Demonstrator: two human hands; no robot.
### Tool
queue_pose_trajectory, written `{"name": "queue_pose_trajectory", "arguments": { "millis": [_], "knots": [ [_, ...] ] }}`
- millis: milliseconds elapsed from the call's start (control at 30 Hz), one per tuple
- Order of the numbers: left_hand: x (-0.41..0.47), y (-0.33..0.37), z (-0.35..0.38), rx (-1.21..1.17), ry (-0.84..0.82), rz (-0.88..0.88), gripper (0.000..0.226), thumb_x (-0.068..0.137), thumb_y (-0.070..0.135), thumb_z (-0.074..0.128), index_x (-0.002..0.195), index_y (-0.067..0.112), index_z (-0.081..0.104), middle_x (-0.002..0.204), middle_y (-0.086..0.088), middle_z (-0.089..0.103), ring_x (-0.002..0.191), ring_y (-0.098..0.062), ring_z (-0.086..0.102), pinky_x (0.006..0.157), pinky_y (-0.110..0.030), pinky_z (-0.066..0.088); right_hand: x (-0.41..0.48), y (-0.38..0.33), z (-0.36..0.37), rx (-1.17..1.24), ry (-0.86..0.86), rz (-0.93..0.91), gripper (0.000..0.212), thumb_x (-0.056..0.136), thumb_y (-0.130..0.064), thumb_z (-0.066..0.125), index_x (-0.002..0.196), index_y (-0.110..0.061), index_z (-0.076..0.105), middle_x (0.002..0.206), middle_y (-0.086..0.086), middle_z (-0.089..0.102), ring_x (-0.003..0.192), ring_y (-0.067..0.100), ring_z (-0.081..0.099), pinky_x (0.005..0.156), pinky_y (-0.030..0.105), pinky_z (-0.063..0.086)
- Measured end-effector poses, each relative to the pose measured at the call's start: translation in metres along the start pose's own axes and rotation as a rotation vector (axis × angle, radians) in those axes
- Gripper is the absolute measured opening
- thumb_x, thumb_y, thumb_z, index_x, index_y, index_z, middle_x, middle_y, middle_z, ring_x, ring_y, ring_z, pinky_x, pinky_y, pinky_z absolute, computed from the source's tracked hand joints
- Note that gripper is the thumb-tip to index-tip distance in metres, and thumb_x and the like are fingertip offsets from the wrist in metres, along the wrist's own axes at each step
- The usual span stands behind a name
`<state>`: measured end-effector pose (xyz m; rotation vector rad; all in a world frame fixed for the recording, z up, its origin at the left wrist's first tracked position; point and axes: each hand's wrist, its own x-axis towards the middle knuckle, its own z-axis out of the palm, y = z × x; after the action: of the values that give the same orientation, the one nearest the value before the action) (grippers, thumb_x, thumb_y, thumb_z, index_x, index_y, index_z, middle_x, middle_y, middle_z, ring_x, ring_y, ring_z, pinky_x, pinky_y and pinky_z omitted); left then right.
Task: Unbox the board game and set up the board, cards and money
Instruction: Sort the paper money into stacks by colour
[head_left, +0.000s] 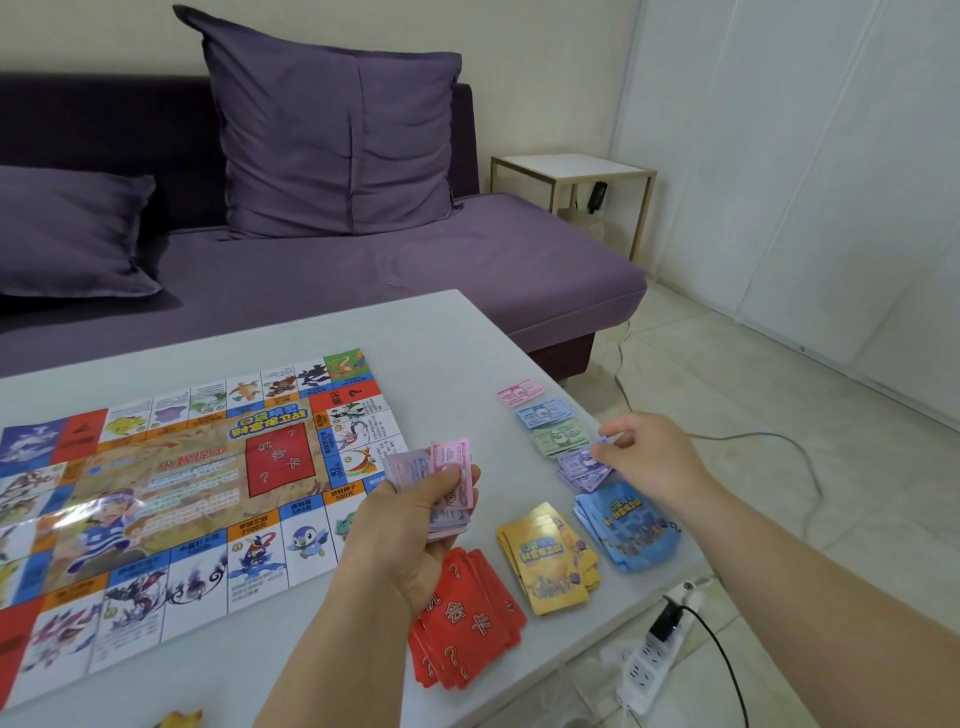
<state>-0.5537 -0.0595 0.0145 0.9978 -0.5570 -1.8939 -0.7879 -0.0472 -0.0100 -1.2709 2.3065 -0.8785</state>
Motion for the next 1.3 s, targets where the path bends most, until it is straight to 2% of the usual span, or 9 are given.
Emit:
{"name": "queue_pose_trajectory", "arguments": {
  "millis": [133, 300, 400, 567, 767, 933, 1033, 1167, 1300],
  "knots": [
    [-0.001, 0.0, 0.001, -0.002, 0.002, -0.003, 0.013, 0.089, -0.004, 0.053, 0.095, 0.006, 0.059, 0.064, -0.011, 0.07, 0.051, -0.015, 0.067, 0.047, -0.02, 0.054, -0.005, -0.002, -0.007, -0.184, 0.058, -0.01, 0.035, 0.081, -0.036, 0.07, 0.112, -0.021, 0.064, 0.089, -0.009, 0.055, 0.09, 0.016, 0.059, 0.083, 0.031, 0.046],
    [-0.001, 0.0, 0.002, -0.004, 0.002, -0.015, 0.014, 0.088, -0.004, 0.054, 0.098, 0.005, 0.059, 0.063, -0.011, 0.07, 0.05, -0.015, 0.067, 0.047, -0.02, 0.055, -0.011, -0.018, -0.016, -0.168, 0.104, -0.169, 0.016, 0.086, -0.026, 0.066, 0.099, -0.019, 0.07, 0.084, -0.009, 0.06, 0.082, 0.013, 0.059, 0.07, 0.025, 0.043],
    [-0.003, -0.001, 0.005, 0.027, -0.007, -0.029, 0.014, 0.087, -0.004, 0.056, 0.097, 0.005, 0.059, 0.063, -0.01, 0.07, 0.049, -0.014, 0.066, 0.046, -0.019, 0.053, -0.024, -0.052, -0.021, 0.069, -0.084, -0.253, 0.015, 0.088, -0.027, 0.064, 0.095, -0.017, 0.072, 0.085, -0.007, 0.068, 0.068, -0.003, 0.058, 0.059, 0.006, 0.04],
    [-0.01, -0.006, 0.012, 0.134, -0.068, -0.053, 0.016, 0.082, -0.005, 0.06, 0.097, 0.001, 0.061, 0.066, -0.01, 0.07, 0.051, -0.015, 0.066, 0.045, -0.02, 0.052, -0.052, -0.092, -0.009, 0.116, -0.461, -0.231, 0.025, 0.083, -0.041, 0.068, 0.087, -0.017, 0.069, 0.067, -0.012, 0.063, 0.051, -0.007, 0.053, 0.051, 0.01, 0.041],
    [-0.016, 0.001, 0.011, 0.075, -0.13, -0.138, 0.014, 0.09, -0.005, 0.046, 0.092, -0.001, 0.06, 0.072, -0.018, 0.071, 0.057, -0.022, 0.069, 0.055, -0.029, 0.057, -0.041, -0.081, -0.003, 0.226, -0.43, -0.153, 0.013, 0.084, -0.027, 0.07, 0.076, -0.018, 0.066, 0.06, -0.007, 0.058, 0.051, 0.003, 0.048, 0.05, 0.013, 0.039],
    [-0.014, 0.007, 0.006, 0.001, -0.123, -0.145, 0.02, 0.094, -0.004, 0.042, 0.092, 0.001, 0.061, 0.074, -0.011, 0.073, 0.061, -0.017, 0.071, 0.048, -0.027, 0.057, -0.002, -0.074, 0.002, 0.623, -0.204, 0.018, 0.021, 0.085, -0.001, 0.066, 0.105, -0.001, 0.063, 0.071, 0.006, 0.06, 0.057, 0.011, 0.052, 0.047, 0.015, 0.041],
    [-0.01, 0.012, 0.004, -0.021, -0.111, -0.171, 0.018, 0.095, 0.0, 0.045, 0.095, 0.003, 0.063, 0.077, -0.008, 0.074, 0.066, -0.016, 0.071, 0.049, -0.025, 0.056, 0.03, -0.075, 0.013, 0.453, -0.084, -0.045, 0.017, 0.086, -0.002, 0.063, 0.103, -0.002, 0.065, 0.073, 0.005, 0.061, 0.062, 0.014, 0.057, 0.051, 0.017, 0.044],
    [0.002, 0.018, 0.001, -0.055, -0.075, -0.143, 0.017, 0.095, 0.001, 0.046, 0.092, 0.004, 0.063, 0.072, -0.008, 0.073, 0.074, -0.018, 0.068, 0.049, -0.023, 0.055, 0.07, -0.075, 0.03, 0.108, 0.03, -0.167, 0.014, 0.083, -0.008, 0.064, 0.095, -0.009, 0.072, 0.091, 0.008, 0.068, 0.083, 0.021, 0.058, 0.078, 0.033, 0.048],
    [0.014, 0.023, -0.001, -0.107, -0.051, -0.11, 0.014, 0.094, -0.001, 0.047, 0.095, 0.003, 0.06, 0.067, -0.008, 0.072, 0.057, -0.015, 0.07, 0.046, -0.021, 0.053, 0.098, -0.07, 0.044, -0.101, 0.021, -0.16, 0.018, 0.081, -0.015, 0.066, 0.098, -0.011, 0.073, 0.102, 0.007, 0.07, 0.095, 0.025, 0.062, 0.082, 0.034, 0.049]
  ]
}}
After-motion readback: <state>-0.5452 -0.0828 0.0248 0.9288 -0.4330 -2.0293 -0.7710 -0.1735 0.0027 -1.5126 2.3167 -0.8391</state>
